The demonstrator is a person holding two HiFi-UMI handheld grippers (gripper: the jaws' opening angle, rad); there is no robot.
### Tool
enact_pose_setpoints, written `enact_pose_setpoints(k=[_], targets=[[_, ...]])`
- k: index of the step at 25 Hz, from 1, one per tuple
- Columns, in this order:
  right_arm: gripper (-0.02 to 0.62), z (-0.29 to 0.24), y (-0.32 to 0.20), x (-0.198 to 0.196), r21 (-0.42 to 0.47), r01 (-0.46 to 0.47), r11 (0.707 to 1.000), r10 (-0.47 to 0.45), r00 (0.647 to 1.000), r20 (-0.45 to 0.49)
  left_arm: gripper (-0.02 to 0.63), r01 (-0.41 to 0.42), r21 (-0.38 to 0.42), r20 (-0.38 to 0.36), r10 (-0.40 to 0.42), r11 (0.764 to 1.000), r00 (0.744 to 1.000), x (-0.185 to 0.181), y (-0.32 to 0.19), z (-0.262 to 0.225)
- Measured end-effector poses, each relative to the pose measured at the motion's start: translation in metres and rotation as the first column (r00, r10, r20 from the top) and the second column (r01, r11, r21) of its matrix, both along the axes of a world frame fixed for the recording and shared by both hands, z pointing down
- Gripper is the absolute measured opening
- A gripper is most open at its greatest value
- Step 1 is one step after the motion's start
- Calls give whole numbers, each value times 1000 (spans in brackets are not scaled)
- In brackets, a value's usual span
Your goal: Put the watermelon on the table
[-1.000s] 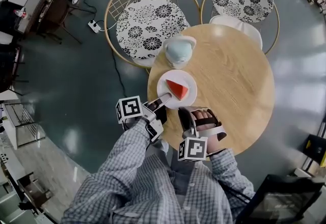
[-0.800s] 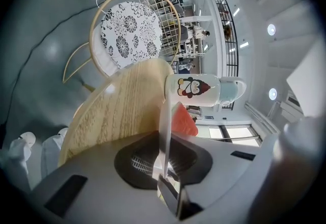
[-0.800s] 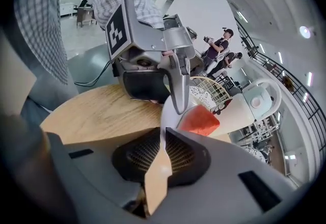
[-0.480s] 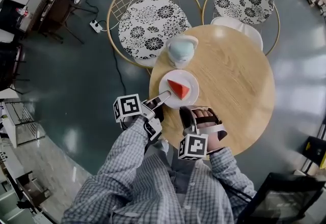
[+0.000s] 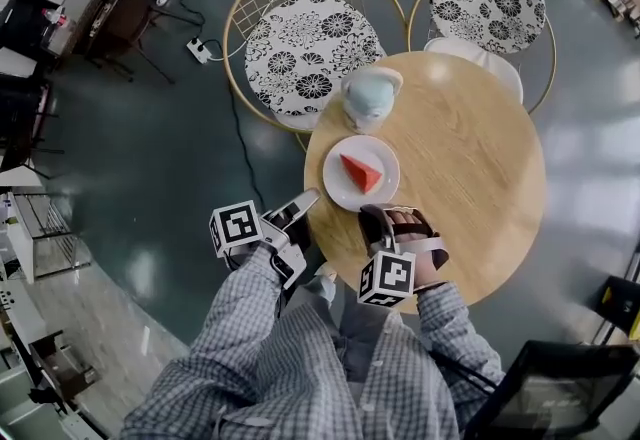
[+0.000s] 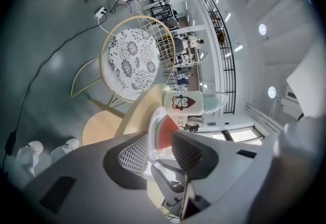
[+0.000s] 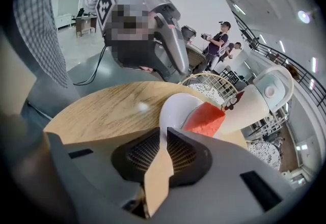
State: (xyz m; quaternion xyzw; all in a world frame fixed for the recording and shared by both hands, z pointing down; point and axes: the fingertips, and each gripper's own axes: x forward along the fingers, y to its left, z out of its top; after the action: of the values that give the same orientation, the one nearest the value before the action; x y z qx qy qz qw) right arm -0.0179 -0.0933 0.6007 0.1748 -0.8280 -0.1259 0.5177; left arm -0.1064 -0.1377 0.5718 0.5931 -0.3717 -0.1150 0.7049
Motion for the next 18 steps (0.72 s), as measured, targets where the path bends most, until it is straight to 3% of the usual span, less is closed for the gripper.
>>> enact_pose_setpoints(k=[4, 8, 10, 14, 18], targets=[[41, -9, 2, 1, -75, -128, 989, 137, 982, 127, 126, 37, 64, -57, -34, 997, 998, 2, 2, -19], [41, -23, 8, 6, -183, -289, 940, 328, 913, 243, 92, 29, 145, -92, -16, 989, 996, 10, 3, -42], [41, -32, 14, 8, -281, -357, 891, 438, 839, 322, 47, 14, 181, -95, 3, 983, 995, 13, 5, -52], [17, -56, 28, 15, -466, -452, 761, 642, 631, 436, 8, 20, 259, -139, 17, 966, 990, 15, 12, -78], [9, -80, 44, 25, -516, -502, 694, 719, 472, 509, 8, -35, 314, -127, 79, 949, 989, 18, 30, -98]])
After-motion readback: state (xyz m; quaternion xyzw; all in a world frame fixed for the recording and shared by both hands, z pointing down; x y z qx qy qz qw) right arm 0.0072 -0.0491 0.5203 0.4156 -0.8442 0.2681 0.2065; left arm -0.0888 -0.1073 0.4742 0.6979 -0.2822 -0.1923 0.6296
